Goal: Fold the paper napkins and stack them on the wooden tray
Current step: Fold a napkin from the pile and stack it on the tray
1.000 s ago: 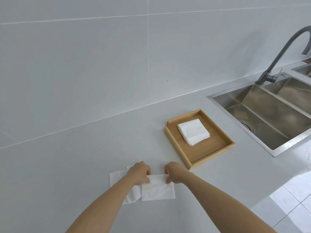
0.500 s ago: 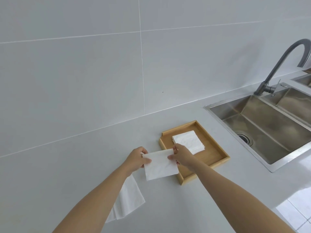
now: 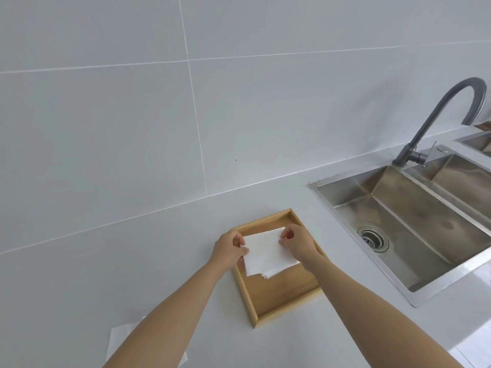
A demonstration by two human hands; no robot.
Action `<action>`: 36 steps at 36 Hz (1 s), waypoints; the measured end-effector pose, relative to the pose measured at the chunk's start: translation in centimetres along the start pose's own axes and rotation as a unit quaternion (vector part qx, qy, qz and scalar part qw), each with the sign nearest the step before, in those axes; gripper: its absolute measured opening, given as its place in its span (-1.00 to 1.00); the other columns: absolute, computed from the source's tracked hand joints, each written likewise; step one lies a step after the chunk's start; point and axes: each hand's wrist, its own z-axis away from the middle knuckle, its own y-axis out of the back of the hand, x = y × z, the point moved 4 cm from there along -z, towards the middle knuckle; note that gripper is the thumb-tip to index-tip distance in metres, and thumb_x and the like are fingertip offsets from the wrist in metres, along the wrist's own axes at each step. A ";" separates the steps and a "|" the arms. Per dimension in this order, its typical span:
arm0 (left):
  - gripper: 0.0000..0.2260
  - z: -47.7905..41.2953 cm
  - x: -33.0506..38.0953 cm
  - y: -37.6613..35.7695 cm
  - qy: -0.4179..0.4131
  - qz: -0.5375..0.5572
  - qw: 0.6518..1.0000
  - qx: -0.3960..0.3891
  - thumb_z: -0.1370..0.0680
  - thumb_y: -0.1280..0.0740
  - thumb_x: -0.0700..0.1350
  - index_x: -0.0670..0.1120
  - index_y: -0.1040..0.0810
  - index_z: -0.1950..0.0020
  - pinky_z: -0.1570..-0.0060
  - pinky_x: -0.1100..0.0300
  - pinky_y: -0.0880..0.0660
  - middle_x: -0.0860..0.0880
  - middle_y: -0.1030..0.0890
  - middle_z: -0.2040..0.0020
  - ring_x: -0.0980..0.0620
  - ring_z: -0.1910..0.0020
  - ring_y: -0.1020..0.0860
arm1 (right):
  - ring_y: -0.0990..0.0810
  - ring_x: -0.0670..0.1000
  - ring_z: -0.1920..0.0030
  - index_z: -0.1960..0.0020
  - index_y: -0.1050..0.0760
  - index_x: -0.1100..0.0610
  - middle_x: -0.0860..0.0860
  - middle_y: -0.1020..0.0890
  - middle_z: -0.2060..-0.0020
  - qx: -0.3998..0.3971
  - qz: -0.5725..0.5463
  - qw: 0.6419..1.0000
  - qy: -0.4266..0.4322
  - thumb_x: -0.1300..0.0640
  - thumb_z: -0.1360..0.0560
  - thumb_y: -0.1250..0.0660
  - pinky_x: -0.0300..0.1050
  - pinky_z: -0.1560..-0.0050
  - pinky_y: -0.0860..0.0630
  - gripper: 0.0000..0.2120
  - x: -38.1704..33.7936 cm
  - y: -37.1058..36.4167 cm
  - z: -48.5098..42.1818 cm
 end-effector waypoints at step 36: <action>-0.67 -3.9 -1.1 -4.7 -0.001 -0.230 0.973 -0.009 -0.54 -0.25 -0.24 -0.17 -0.43 -0.31 -0.19 0.24 -0.35 -0.14 -0.36 -0.27 -0.06 -0.23 -0.41 | -0.39 0.08 -0.24 -0.28 -0.36 0.11 0.07 -0.35 -0.28 -0.058 0.305 0.950 0.028 0.39 -0.50 -0.09 -0.18 0.07 -0.39 -0.61 3.4 -0.5 -6.1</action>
